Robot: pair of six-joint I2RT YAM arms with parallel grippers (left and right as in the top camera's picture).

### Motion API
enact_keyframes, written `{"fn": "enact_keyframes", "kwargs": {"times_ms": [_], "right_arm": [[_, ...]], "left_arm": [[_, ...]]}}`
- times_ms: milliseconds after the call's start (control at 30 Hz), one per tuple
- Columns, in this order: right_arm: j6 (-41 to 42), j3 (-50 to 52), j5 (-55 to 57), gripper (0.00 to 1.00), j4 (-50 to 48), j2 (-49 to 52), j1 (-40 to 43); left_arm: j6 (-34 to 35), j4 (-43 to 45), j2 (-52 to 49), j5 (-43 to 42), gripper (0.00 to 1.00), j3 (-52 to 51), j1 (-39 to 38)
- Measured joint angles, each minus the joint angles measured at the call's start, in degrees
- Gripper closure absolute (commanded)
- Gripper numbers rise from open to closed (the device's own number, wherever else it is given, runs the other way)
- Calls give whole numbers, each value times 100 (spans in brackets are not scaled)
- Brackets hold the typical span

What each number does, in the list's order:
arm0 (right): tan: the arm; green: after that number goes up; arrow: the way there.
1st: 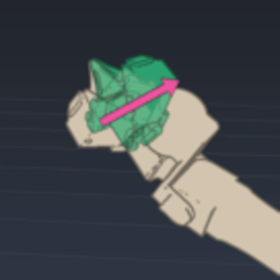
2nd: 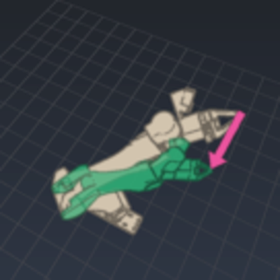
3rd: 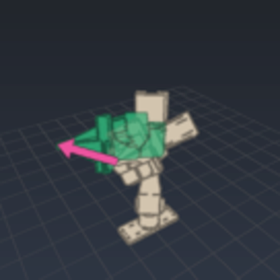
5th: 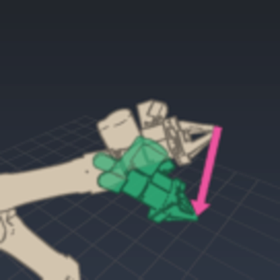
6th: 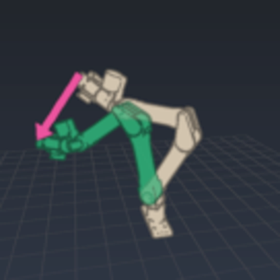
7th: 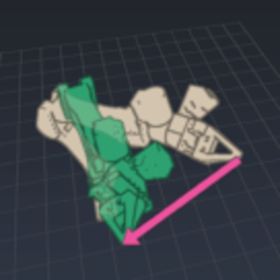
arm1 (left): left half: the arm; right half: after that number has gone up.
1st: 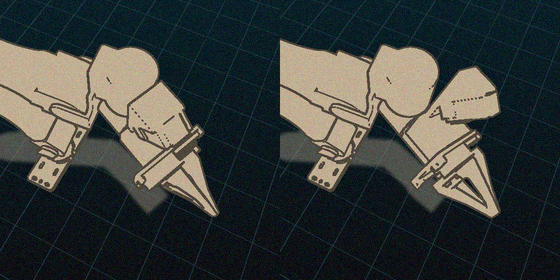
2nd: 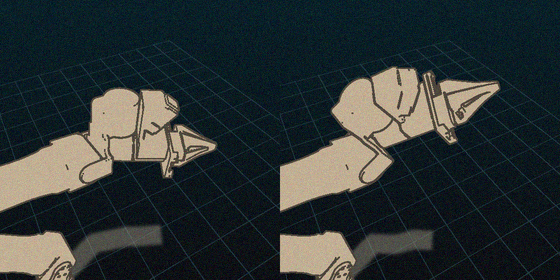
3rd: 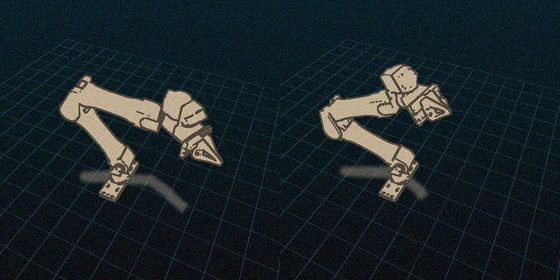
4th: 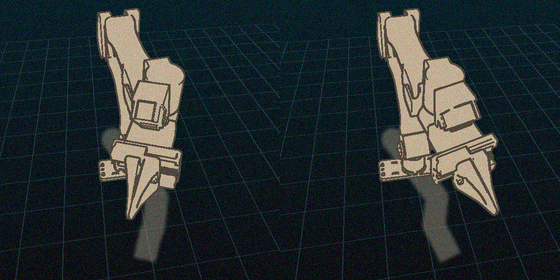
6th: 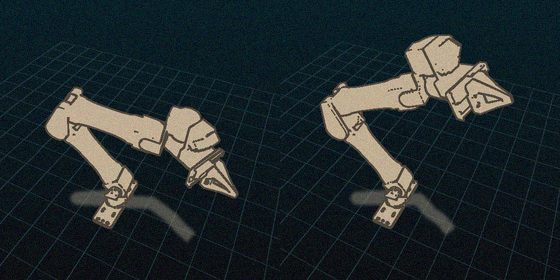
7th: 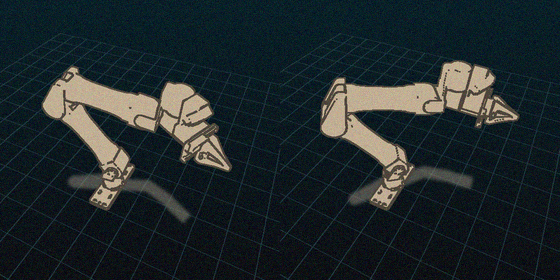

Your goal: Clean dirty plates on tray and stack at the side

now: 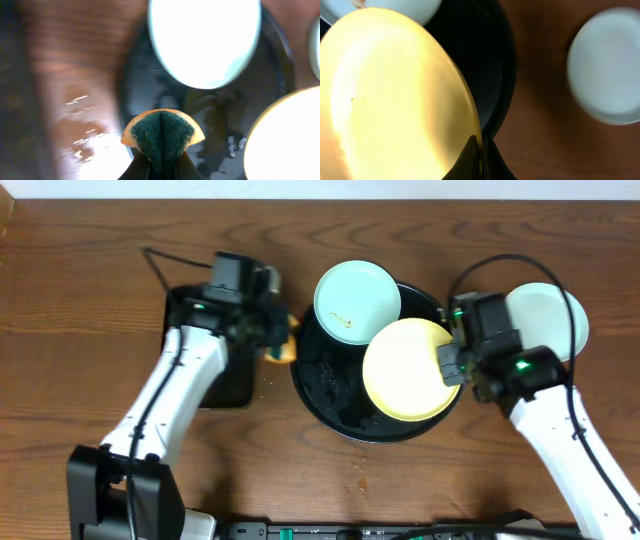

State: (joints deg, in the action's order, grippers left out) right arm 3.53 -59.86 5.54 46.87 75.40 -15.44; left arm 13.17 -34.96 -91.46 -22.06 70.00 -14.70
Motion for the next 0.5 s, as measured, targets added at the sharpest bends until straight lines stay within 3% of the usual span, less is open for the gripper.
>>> {"fn": "enact_keyframes", "kwargs": {"times_ms": [200,500], "right_arm": [[42,999,-1043,99,-1001,205,492],[216,1996,-1419,99,-2400,503,549]], "left_arm": [[-11,299,-4,-55,93,-2,-820],[-15,590,-472,166,93,-2,-1759]]}}
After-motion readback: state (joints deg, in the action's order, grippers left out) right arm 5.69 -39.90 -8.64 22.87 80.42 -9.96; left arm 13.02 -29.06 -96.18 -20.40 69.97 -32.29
